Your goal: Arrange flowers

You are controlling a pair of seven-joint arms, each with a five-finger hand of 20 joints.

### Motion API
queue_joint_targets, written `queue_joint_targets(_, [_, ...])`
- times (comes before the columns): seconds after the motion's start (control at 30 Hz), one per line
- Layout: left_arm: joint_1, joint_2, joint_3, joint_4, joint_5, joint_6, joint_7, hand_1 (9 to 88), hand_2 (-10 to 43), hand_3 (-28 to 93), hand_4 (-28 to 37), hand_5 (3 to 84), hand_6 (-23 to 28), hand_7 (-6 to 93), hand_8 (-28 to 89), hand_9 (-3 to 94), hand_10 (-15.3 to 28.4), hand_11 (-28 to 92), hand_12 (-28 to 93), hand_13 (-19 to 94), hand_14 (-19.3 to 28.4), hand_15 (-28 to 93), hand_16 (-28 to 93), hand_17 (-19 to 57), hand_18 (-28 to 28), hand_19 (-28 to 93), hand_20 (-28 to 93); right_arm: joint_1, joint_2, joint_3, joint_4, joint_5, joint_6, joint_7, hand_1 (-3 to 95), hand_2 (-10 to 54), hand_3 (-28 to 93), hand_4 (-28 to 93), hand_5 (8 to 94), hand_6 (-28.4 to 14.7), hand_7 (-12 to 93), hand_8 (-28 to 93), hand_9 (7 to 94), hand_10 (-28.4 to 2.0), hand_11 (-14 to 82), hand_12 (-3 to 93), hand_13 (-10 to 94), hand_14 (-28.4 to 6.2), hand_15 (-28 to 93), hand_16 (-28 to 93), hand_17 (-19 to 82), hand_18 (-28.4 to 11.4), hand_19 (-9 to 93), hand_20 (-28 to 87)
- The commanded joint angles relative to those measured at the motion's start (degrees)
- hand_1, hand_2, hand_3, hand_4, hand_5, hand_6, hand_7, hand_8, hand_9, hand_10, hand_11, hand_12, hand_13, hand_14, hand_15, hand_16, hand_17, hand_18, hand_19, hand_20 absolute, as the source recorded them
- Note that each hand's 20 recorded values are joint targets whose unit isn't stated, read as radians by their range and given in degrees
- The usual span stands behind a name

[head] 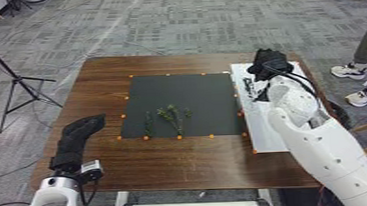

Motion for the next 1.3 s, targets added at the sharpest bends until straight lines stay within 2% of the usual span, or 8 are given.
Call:
queue_joint_targets(0.03, [0.34, -0.33, 0.15, -0.27, -0.14, -0.50, -0.32, 29.3, 2.7, 70, -17.7, 50.7, 4.5, 18.3, -7, 44.5, 12.8, 21, 12, 35, 17.0, 21, 0, 5.7, 12.2, 11, 17, 0.74, 0.70, 0.67, -2.94, 0.10, -1.38, -0.08, 41.4, -9.5, 74, 0, 90.3, 1.6, 34, 23, 93.7, -5.7, 58.3, 15.7, 94, -2.5, 74, 36, 61, -22.0, 93, 55])
queue_joint_targets(0.17, [-0.25, -0.26, 0.51, -0.08, -0.02, -0.79, -0.32, 29.3, 2.8, 70, -17.7, 50.7, 4.5, 18.3, -7, 44.5, 12.9, 21, 12, 35, 17.0, 21, 0, 5.7, 12.2, 11, 17, 0.70, -0.27, 0.23, -0.44, 0.03, -4.32, -0.01, 40.8, -9.5, 74, -1, 89.6, 1.9, 35, 23, 93.7, -5.9, 57.2, 16.5, 94, -2.2, 72, 37, 60, -22.0, 93, 55])
queue_joint_targets(0.27, [-0.30, -0.26, 0.54, -0.06, -0.10, -0.89, -0.40, 29.3, 2.7, 70, -17.7, 50.7, 4.5, 18.3, -7, 44.5, 12.8, 21, 12, 35, 17.0, 21, 0, 5.7, 12.2, 11, 17, -0.46, -2.04, 1.10, 1.97, 0.42, -6.15, -0.18, 41.1, -9.5, 67, -4, 83.6, 1.6, 32, 24, 93.7, -7.7, 44.5, 20.6, 90, -3.9, 66, 40, 54, -22.4, 93, 49])
queue_joint_targets(0.37, [-0.14, -0.38, 0.53, -0.10, -0.04, -0.96, -0.43, 29.3, 2.7, 70, -17.6, 50.6, 4.5, 18.3, -7, 44.4, 12.7, 21, 12, 35, 17.0, 21, 1, 5.6, 12.2, 11, 17, -0.94, -3.60, 1.87, 4.85, -0.87, -7.42, -0.08, 32.0, -9.5, 65, -11, 77.6, -1.2, 29, -1, 91.3, -10.4, 32.5, 25.0, 85, -5.7, 63, 40, 50, -22.3, 93, 45])
queue_joint_targets(0.43, [-0.09, -0.38, 0.59, -0.05, 0.01, -0.96, -0.45, 29.3, 2.7, 70, -17.6, 50.6, 4.5, 18.3, -7, 44.4, 12.7, 21, 12, 35, 17.0, 21, 1, 5.6, 12.2, 11, 17, -1.16, -4.40, 2.55, 6.55, -1.32, -7.19, -0.14, 30.0, -9.5, 64, -12, 76.2, -2.0, 28, -6, 89.9, -10.9, 31.8, 25.2, 84, -6.1, 62, 39, 50, -22.1, 93, 46])
queue_joint_targets(0.67, [-0.04, -0.70, 0.94, -0.05, 0.04, -1.03, -0.47, 29.3, 2.7, 70, -17.6, 50.5, 4.5, 18.2, -7, 44.3, 12.6, 21, 12, 35, 17.0, 21, 1, 5.6, 12.2, 11, 17, -0.63, -6.83, 2.64, 13.15, -4.90, -0.03, -0.60, 33.5, -9.5, 66, -14, 74.9, -2.8, 27, -6, 89.8, -10.9, 32.0, 25.2, 85, -5.7, 62, 39, 53, -20.4, 93, 47])
queue_joint_targets(1.0, [0.37, -0.58, 0.78, -0.28, 0.01, -0.96, -0.36, 29.4, 2.5, 70, -17.5, 50.6, 4.5, 18.3, -7, 44.1, 12.7, 21, 12, 35, 16.9, 21, 1, 5.6, 12.1, 11, 17, 0.23, -5.61, 2.10, 13.17, -4.54, 3.96, -0.73, 34.5, -9.5, 67, -14, 75.9, -2.4, 28, -5, 91.3, -9.9, 34.6, 25.6, 88, -4.3, 62, 38, 57, -19.5, 93, 50])
queue_joint_targets(1.3, [-0.10, -0.36, 1.13, -0.10, 0.12, -1.38, -0.69, 29.3, 2.4, 70, -17.5, 50.6, 4.5, 18.2, -7, 44.1, 12.9, 21, 12, 35, 17.0, 21, 1, 5.6, 12.2, 11, 17, 0.73, -5.00, 2.02, 13.19, -4.75, 4.22, -0.43, 36.7, -9.5, 64, -13, 76.8, -1.6, 27, 12, 92.5, -9.5, 34.6, 25.6, 89, -4.1, 61, 39, 57, -19.1, 93, 50])
